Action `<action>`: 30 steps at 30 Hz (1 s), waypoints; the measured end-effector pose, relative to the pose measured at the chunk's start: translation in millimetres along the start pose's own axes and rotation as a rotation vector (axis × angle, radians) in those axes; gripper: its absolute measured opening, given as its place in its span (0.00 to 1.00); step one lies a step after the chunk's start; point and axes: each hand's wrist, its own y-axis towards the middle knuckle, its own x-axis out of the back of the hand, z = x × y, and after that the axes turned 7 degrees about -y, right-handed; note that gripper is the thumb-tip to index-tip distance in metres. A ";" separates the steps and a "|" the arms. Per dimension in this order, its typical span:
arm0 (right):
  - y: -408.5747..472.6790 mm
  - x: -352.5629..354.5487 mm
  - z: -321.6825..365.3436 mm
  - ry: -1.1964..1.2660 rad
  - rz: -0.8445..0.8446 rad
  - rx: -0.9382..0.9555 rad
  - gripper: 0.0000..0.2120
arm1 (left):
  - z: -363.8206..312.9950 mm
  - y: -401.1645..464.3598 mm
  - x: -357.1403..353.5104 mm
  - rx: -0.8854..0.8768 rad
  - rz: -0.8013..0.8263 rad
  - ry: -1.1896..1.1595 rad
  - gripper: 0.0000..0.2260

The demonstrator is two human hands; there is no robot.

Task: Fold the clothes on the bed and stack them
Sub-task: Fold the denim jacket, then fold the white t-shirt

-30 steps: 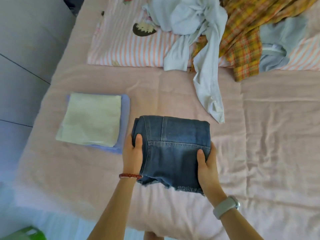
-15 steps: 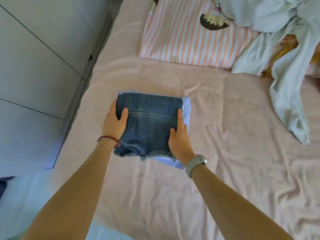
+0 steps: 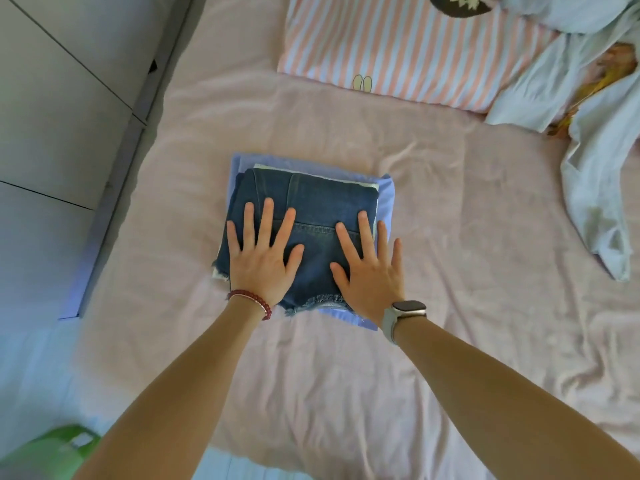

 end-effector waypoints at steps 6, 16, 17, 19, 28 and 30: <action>7.5 6.7 -5.6 0.130 0.085 0.081 0.28 | -6.1 9.9 6.4 0.021 0.137 0.020 0.26; -36.0 9.7 -222.2 0.142 -0.014 -0.603 0.30 | -214.4 -18.8 12.2 -0.201 -0.131 -0.392 0.24; -34.8 10.0 -250.0 0.112 0.027 -0.664 0.32 | -237.8 -27.6 -3.9 -0.235 -0.030 -0.394 0.25; -32.0 7.0 -294.4 0.096 0.084 -0.707 0.35 | -269.4 -47.7 -38.4 -0.255 0.199 -0.306 0.27; -91.9 -13.4 -333.5 0.340 0.011 -0.439 0.13 | -304.0 -51.9 -67.1 -0.053 0.390 -0.268 0.19; -153.8 -19.8 -318.6 0.465 0.009 -0.308 0.12 | -334.0 -39.0 -46.2 0.207 0.280 -0.639 0.16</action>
